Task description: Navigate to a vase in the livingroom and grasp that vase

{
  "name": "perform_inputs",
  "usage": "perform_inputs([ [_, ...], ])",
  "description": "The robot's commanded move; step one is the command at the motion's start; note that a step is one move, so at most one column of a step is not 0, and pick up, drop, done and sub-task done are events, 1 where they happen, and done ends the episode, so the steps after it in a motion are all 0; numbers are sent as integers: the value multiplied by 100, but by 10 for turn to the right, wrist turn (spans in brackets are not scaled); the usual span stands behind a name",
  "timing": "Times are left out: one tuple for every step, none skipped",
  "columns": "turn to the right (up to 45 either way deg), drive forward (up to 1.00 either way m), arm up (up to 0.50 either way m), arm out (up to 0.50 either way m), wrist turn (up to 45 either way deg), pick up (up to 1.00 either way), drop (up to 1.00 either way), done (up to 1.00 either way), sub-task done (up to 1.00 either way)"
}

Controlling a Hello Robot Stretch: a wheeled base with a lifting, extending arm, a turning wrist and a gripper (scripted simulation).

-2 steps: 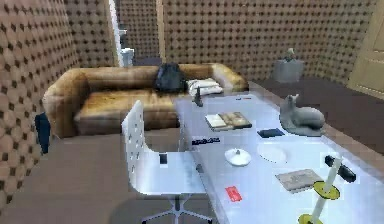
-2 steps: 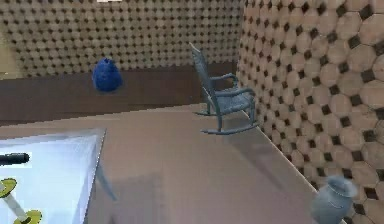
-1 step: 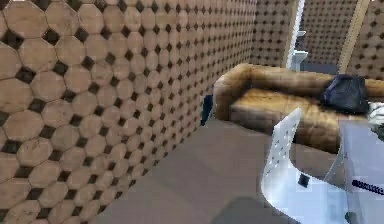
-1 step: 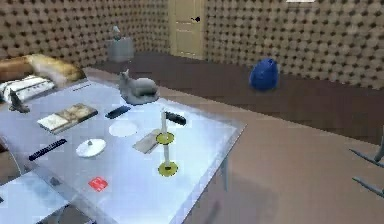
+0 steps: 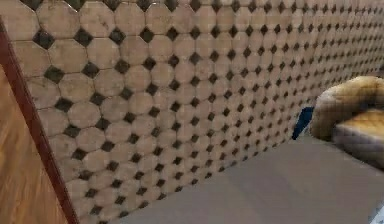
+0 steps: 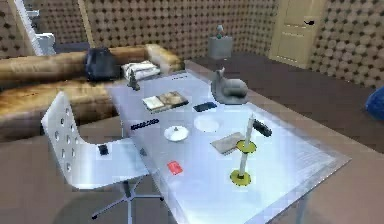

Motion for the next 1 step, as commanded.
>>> perform_inputs([
  [450, 0, 0, 0, 0, 0, 0, 0, 0],
])
